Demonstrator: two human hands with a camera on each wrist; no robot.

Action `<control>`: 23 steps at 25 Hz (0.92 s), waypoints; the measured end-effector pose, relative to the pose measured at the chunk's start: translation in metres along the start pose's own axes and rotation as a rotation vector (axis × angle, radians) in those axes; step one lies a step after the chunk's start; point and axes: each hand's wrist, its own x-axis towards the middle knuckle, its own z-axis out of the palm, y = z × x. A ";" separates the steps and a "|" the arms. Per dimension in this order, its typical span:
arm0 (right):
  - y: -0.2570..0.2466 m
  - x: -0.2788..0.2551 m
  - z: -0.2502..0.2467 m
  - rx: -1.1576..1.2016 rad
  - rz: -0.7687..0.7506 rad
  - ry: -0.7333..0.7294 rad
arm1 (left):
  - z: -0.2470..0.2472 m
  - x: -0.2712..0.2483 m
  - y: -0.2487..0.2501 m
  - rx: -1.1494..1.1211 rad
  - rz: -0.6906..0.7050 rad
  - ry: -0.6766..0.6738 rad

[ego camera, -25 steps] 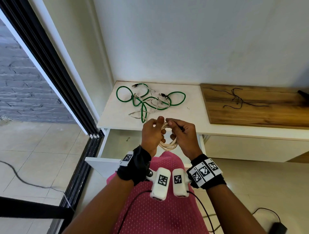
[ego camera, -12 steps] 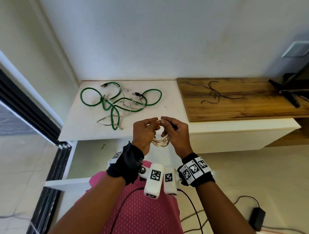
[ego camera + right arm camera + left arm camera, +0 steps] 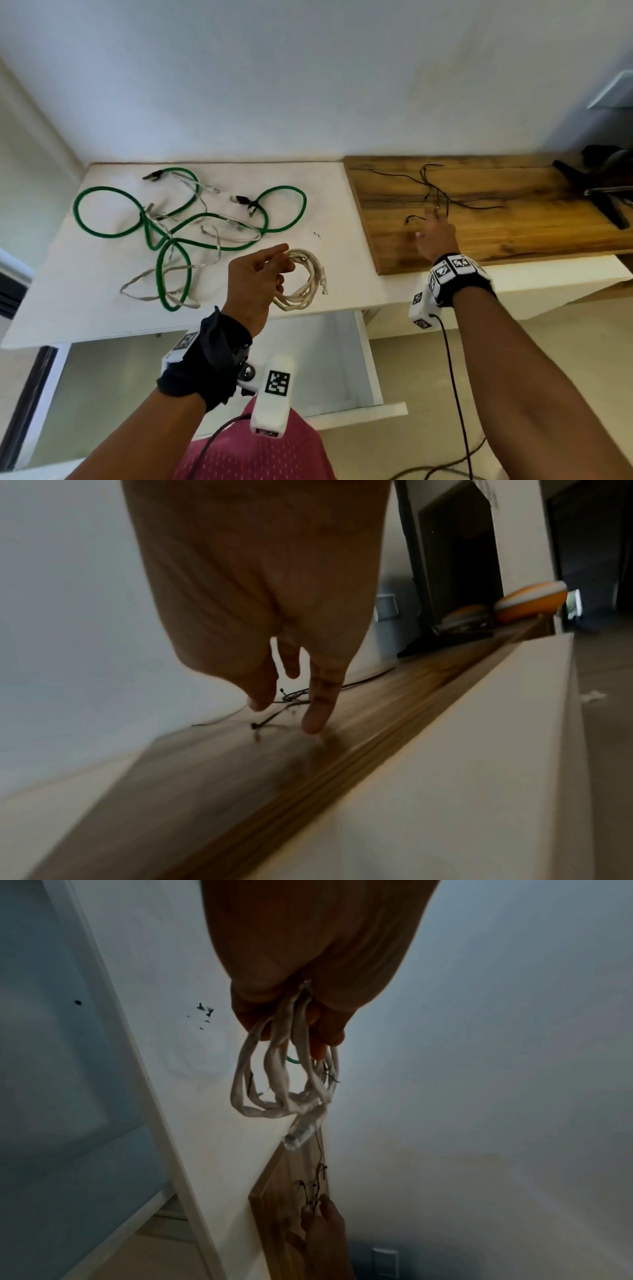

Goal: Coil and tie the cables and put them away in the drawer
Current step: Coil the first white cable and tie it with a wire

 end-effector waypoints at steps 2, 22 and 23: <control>0.005 0.016 0.011 -0.151 0.016 -0.078 | 0.000 0.012 -0.004 -0.012 -0.014 0.007; -0.086 -0.186 -0.015 1.234 -0.215 0.009 | -0.015 -0.046 0.011 -0.098 -0.031 0.054; -0.096 -0.204 -0.024 1.285 -0.222 -0.004 | -0.016 -0.053 0.015 -0.101 -0.017 0.056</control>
